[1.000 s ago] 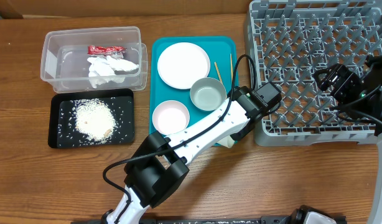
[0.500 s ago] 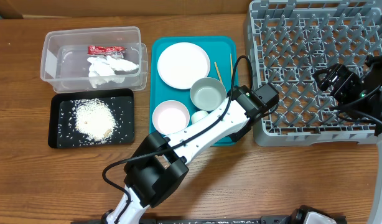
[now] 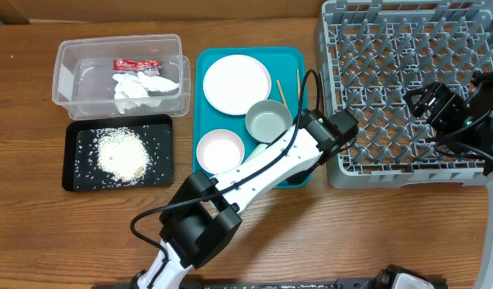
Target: Sort waste into correct bins and load items into the dishwasher
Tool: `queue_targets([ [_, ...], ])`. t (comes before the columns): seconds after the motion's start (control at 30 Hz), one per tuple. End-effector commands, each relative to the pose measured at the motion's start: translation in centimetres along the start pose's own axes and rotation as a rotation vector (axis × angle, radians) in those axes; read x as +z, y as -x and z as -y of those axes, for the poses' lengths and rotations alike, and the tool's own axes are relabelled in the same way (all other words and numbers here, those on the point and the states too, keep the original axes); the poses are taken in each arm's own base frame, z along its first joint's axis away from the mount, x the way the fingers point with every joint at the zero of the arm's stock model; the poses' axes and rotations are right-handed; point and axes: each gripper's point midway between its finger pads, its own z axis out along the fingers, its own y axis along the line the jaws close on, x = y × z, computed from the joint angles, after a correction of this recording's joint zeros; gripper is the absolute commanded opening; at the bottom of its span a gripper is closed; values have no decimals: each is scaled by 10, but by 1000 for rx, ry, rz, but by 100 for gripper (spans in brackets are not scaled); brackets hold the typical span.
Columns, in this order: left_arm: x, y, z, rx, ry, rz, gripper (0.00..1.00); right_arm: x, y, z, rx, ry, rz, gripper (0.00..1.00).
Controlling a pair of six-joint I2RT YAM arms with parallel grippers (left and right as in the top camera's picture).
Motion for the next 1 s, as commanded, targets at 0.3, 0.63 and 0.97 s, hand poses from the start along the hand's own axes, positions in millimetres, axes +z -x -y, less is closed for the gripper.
queue_targets([
  [0.3, -55, -26, -46, -465, 42, 66, 54, -6, 7, -3, -16, 1, 29, 100],
  [0.63, -29, -54, -49, -472, 90, -41, 54, -6, 6, -3, -17, -1, 23, 100],
  [0.97, -31, -68, -42, -511, 4, 15, 54, -6, 5, -3, -15, -2, 21, 100],
])
